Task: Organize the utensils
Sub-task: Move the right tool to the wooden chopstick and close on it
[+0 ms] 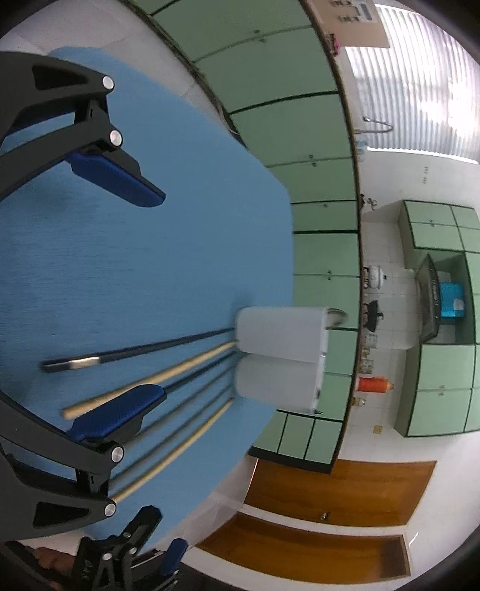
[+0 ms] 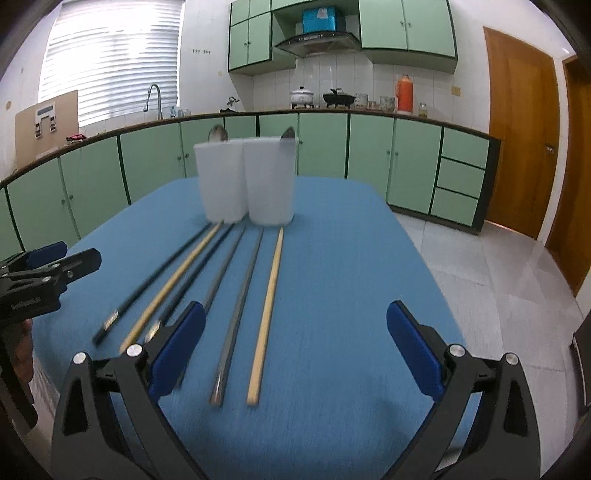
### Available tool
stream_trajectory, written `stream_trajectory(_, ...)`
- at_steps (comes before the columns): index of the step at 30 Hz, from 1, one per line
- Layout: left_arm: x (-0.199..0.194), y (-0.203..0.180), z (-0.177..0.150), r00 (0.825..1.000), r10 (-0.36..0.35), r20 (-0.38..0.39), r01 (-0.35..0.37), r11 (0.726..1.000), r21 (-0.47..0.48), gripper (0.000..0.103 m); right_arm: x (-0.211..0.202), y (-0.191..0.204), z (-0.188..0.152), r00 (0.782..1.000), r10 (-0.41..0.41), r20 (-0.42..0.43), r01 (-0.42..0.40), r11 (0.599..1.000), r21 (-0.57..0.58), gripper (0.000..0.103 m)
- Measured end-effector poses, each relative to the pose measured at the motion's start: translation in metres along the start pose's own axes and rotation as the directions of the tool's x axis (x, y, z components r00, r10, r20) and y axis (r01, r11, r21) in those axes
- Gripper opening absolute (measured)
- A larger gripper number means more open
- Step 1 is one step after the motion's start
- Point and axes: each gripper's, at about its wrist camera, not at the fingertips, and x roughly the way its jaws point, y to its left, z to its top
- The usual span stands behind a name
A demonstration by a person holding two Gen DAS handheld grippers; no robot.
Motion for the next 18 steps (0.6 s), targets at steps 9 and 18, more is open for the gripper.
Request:
stream_trajectory(9,-0.01,0.0,-0.027,0.999,0.036,-0.022,-0.036,0.999,-0.001,0.095,-0.01,-0.005,-0.032,0.999,0.008,-0.047,-0.006,0.999,0.051,0.053)
stream_trajectory(18,-0.016,-0.005,-0.033,0.999,0.043,-0.022,-0.043,0.999,0.005,0.095,-0.012,0.007,-0.034,0.997,0.051,-0.053,-0.051,0.999,0.007,0.032)
